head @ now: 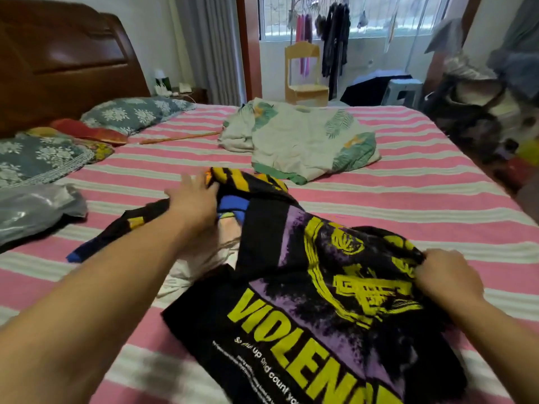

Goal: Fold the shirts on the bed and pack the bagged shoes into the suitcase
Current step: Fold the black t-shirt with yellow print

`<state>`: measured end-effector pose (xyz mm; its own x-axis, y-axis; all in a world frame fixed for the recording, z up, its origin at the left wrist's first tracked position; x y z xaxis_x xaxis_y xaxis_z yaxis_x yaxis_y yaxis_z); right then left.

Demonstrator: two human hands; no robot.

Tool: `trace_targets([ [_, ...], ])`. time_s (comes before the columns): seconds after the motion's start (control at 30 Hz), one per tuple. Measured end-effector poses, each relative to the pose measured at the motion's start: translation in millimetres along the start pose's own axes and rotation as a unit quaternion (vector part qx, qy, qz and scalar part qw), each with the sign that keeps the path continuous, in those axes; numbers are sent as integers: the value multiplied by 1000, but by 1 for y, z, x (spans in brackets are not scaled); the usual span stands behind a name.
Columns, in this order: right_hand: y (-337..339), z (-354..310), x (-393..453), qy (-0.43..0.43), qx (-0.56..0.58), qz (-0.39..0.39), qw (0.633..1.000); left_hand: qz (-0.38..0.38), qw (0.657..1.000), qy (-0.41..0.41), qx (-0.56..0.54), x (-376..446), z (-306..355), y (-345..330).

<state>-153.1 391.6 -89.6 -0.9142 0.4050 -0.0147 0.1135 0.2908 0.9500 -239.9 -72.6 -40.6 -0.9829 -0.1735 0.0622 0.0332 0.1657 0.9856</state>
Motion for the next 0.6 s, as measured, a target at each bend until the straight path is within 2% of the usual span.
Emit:
trace_targets([
  [0.07, -22, -21, -10, 33, 3, 8, 999, -27, 991, -128, -18, -19, 39, -9],
  [0.1, -31, -36, -14, 67, 3, 9, 998, -52, 986, -159, 10, -27, 51, -13],
  [0.2, -61, -78, -32, 173, 6, -73, 982, -67, 976, -178, 102, -30, 44, -41],
  [0.3, -89, -93, -49, 233, -59, -162, 957, -11, 978, -165, 124, -26, 33, -52],
  [0.4, -99, -98, -48, 280, -156, -130, 938, 29, 979, -149, 137, -21, 28, -60],
  [0.53, -97, -111, -40, 345, -226, -58, 909, 70, 973, -158, 154, -22, 34, -77],
  [0.6, -100, -113, -38, 359, -242, -58, 900, 79, 966, -161, 184, -17, 35, -80],
])
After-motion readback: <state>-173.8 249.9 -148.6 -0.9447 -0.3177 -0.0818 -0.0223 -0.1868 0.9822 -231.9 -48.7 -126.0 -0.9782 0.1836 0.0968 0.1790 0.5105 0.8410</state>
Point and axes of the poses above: each hand's wrist, its own x-axis towards the middle knuckle, its own y-axis out of the back of the hand, z = x × y, the point moved 3 cm from there along x, towards the middle knuckle, and after that the axes turned 2 degrees about -y, right-handed, at the moved point
